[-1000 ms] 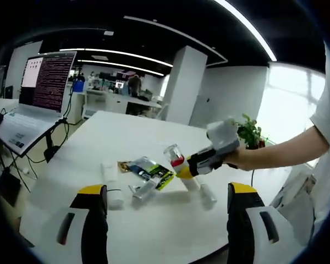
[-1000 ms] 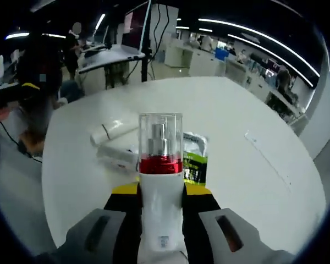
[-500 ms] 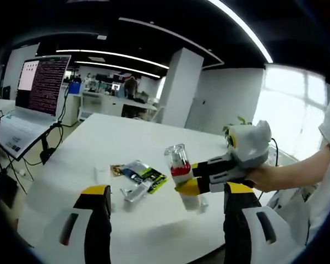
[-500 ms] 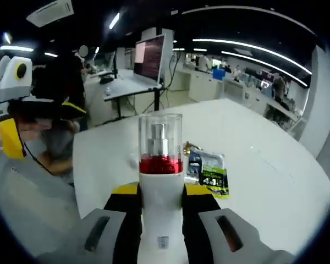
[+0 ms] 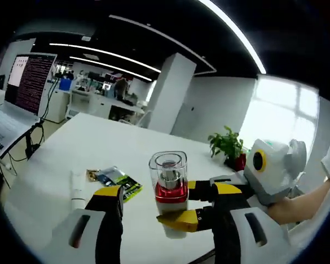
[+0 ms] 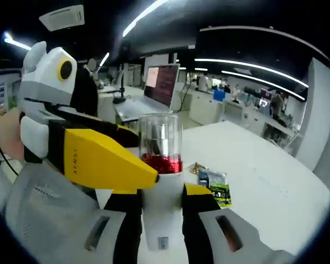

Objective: Arrange the skincare products in the storage area until every visible bottle or jar stands upright without overlapping.

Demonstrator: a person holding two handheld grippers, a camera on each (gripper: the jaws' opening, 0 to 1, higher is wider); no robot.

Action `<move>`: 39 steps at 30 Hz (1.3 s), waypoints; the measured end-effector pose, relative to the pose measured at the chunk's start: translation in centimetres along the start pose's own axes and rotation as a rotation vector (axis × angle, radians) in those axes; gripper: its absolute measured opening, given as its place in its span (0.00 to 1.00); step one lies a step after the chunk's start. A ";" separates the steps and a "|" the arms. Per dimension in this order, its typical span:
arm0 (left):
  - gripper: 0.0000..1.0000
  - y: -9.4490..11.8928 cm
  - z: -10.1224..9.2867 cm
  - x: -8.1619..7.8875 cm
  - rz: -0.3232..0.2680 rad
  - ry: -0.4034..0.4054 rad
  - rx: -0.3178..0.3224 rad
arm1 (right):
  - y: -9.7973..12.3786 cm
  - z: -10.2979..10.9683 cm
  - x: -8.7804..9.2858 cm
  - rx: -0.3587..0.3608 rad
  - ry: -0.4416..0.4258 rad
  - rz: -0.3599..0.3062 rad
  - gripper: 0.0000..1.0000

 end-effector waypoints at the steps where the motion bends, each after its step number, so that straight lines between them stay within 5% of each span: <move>1: 0.55 -0.1 -0.3 0.1 -0.003 0.024 0.008 | 0.4 0.1 -0.4 0.008 0.006 -0.007 0.26; 12: 0.37 -0.5 -2.7 0.7 0.007 -0.019 0.040 | 2.7 0.1 -1.2 0.082 0.017 -0.031 0.26; 15: 0.25 -0.5 -3.5 0.7 -0.005 -0.035 0.058 | 3.5 -0.1 -1.6 0.097 -0.036 -0.055 0.26; 20: 0.27 -0.8 -4.9 -0.4 -0.063 -0.092 0.093 | 4.7 -0.8 -2.7 0.145 -0.038 -0.059 0.27; 26: 0.27 -0.6 -7.3 -2.1 -0.013 -0.056 0.194 | 6.4 -1.7 -4.3 0.165 -0.049 -0.096 0.28; 29: 0.27 -0.3 -7.9 -3.0 0.011 0.052 0.273 | 7.7 -1.8 -6.1 0.088 -0.150 -0.245 0.28; 31: 0.27 0.2 -8.7 -3.2 0.035 0.087 0.342 | 8.4 -1.8 -6.7 0.025 -0.221 -0.282 0.29; 34: 0.26 1.0 -9.9 -3.3 0.077 0.097 0.449 | 8.9 -1.4 -7.1 -0.074 -0.218 -0.295 0.31; 39: 0.26 2.8 -11.2 -3.8 0.121 0.136 0.651 | 10.3 0.0 -7.9 -0.343 -0.281 -0.309 0.31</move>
Point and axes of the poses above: the point that each gripper's makers call its tool centre point, and the gripper's own axes: y roughly backward along the fingers, z roughly to its left, x roughly out of its underside, the point moved 2 cm from there along y, roughly backward along the fingers, and after that the axes turned 12 degrees about y, right-handed, at the moved point
